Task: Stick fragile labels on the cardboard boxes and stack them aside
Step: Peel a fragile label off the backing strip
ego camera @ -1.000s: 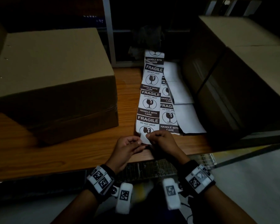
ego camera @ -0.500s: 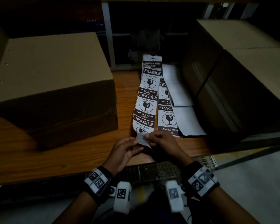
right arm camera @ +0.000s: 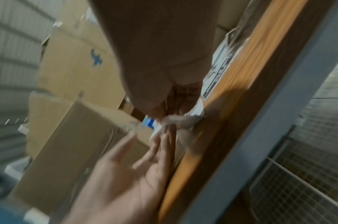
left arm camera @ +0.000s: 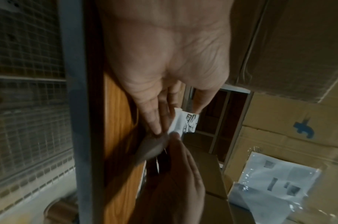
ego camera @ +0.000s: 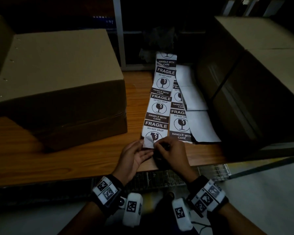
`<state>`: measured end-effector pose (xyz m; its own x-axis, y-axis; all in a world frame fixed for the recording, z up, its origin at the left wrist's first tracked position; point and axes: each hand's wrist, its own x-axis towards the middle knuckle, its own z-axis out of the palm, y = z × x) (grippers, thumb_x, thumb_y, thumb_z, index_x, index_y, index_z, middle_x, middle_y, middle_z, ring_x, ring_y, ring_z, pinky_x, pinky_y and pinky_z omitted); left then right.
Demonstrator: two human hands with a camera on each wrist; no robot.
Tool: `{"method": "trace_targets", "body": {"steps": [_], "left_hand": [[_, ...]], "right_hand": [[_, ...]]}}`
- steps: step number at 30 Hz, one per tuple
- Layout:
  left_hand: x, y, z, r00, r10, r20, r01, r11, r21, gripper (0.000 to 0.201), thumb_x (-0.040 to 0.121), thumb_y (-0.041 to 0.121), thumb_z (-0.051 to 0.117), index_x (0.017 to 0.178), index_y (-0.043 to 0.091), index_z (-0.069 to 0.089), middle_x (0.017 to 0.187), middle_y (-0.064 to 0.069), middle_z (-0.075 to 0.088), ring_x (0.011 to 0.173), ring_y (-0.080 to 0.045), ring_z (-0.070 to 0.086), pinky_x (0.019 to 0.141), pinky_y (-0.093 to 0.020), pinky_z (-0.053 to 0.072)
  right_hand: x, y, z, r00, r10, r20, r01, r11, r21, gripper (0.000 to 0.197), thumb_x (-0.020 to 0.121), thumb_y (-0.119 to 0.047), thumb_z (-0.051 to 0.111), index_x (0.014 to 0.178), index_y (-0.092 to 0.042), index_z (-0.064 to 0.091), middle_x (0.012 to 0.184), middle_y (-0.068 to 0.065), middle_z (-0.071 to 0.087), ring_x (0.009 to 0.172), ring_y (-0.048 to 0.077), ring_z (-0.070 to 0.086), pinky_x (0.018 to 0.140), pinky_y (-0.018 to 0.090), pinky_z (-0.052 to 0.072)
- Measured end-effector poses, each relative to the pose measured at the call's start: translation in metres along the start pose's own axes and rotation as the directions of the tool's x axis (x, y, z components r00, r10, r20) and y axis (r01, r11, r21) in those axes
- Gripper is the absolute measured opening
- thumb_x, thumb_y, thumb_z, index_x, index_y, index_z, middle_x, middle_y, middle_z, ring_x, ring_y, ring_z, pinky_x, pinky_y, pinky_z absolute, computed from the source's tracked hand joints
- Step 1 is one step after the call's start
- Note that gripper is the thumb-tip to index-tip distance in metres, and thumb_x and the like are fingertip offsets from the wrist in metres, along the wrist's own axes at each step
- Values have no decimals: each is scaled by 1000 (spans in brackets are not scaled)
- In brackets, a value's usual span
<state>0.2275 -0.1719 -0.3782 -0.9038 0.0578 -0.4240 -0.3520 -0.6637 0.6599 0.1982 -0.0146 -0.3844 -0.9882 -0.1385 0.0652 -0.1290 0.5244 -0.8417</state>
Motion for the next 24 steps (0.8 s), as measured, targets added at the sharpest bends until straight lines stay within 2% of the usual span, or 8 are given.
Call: {"method": "trace_targets", "body": {"steps": [2,6,10,14,18,20,22,24], "left_hand": [[-4,-4,1,1000,-6,-17,6,1000,30,30,90,18,58,116,3,63,111,-16,71,97,-26,69,86,-35,56],[-4,-12,1,996,2,-94,8,994,106,17,93,5,58,106,0,67,102,-15,74,90,-20,71,79,-27,58],[-2,-14,-4,994,31,-109,-6,974,225,16,95,1,55,106,1,67,99,-14,74,91,-23,72,75,-26,57],[0,-9,-6,997,-27,-67,44,963,264,17,96,-1,51,106,-1,65,92,-15,75,84,-22,73,71,-24,57],[3,1,-9,989,-149,-8,147,959,244,15,97,-4,48,101,-8,62,93,-23,72,82,-26,73,74,-27,60],[4,8,-10,978,-206,34,194,956,221,15,96,-6,45,102,-11,59,92,-28,70,81,-28,72,76,-30,59],[3,13,-11,967,-246,67,229,953,200,13,96,-5,44,98,-9,57,91,-29,69,80,-30,72,74,-31,59],[4,16,-12,960,-269,77,253,953,168,12,96,-3,44,97,-6,56,90,-27,69,78,-30,71,70,-30,59]], "right_hand": [[-3,-2,5,998,-42,-35,41,998,-53,7,86,-20,73,84,-14,75,81,1,72,73,12,67,70,28,54],[-6,-4,13,996,-84,-36,80,991,-112,9,87,-18,71,84,-11,75,81,5,73,75,17,66,69,28,49],[1,-6,8,991,58,123,-54,998,-36,13,90,-17,67,80,-12,72,78,3,73,74,14,66,72,31,49],[16,-7,-5,928,165,335,-177,984,7,26,92,-18,65,66,-19,64,57,-9,60,54,0,52,58,24,41],[21,-15,-16,848,247,468,-343,931,129,33,96,-11,59,82,18,55,52,4,47,39,7,41,41,19,32],[22,-19,-22,793,274,544,-448,867,216,30,97,-5,55,88,23,52,51,7,41,35,9,35,38,17,27],[23,-26,-26,753,269,600,-502,824,261,29,97,-4,54,86,23,53,50,6,39,34,9,33,37,16,27],[23,-32,-25,741,263,617,-528,797,294,26,97,-5,55,77,13,55,46,3,43,34,9,36,37,16,31]]}}
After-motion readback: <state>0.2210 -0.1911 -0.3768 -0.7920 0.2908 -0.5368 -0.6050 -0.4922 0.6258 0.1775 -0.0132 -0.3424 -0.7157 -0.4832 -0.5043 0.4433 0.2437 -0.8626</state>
